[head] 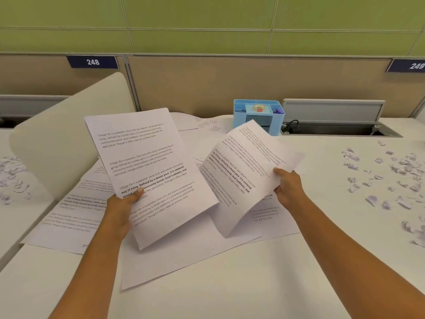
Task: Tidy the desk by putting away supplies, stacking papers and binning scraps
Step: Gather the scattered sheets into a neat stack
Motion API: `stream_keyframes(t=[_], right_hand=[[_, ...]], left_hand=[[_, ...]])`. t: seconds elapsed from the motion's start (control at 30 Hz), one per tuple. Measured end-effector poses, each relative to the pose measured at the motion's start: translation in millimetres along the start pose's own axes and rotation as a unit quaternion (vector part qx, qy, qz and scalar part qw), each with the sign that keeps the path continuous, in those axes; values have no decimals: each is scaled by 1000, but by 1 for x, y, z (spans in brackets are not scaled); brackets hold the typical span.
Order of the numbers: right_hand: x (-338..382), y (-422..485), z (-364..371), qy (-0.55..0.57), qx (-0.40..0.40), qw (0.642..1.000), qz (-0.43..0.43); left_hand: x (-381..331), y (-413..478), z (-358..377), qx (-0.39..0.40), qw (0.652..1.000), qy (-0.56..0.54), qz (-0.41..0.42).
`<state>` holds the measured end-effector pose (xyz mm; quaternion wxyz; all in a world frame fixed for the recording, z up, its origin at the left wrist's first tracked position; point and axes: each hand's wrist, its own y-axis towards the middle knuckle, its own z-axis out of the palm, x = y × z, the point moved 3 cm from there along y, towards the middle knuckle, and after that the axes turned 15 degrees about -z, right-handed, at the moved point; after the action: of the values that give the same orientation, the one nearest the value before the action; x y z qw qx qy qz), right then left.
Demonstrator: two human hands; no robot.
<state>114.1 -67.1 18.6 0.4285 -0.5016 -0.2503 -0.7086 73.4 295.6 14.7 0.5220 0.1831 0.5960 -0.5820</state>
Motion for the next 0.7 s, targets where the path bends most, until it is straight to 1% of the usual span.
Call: stream_keyframes(t=[0.1, 0.17, 0.23, 0.33, 0.4, 0.47, 0.53, 0.6, 0.67, 0.7], right_hand=[[-1, 1, -5, -120, 5, 993, 8], [-1, 0, -6, -165, 23, 986, 23], [-1, -4, -3, -191, 67, 978, 49], [-7, -10, 4, -190, 129, 970, 77], [-11, -10, 7, -208, 138, 966, 67], [-11, -6, 8, -249, 135, 958, 49], [-7, -1, 8, -322, 152, 934, 44], [2, 2, 8, -403, 190, 894, 51], [14, 8, 9, -489, 227, 840, 55], [19, 13, 10, -542, 247, 801, 50]], left_hand=[[1, 1, 0, -1, 1000, -5, -2], [1, 1, 0, -1, 1000, -8, -5], [1, 2, 1, -1, 1000, -9, -7], [2, 2, 3, 10, 1000, -10, -8], [2, 3, 3, 9, 1000, -9, -11], [2, 3, 1, 7, 1000, -9, -15], [2, 3, 0, 8, 1000, -7, -17], [1, 3, -1, 7, 1000, -6, -16], [0, 3, -3, 3, 1000, -7, -16], [0, 3, -4, 1, 1000, -7, -17]])
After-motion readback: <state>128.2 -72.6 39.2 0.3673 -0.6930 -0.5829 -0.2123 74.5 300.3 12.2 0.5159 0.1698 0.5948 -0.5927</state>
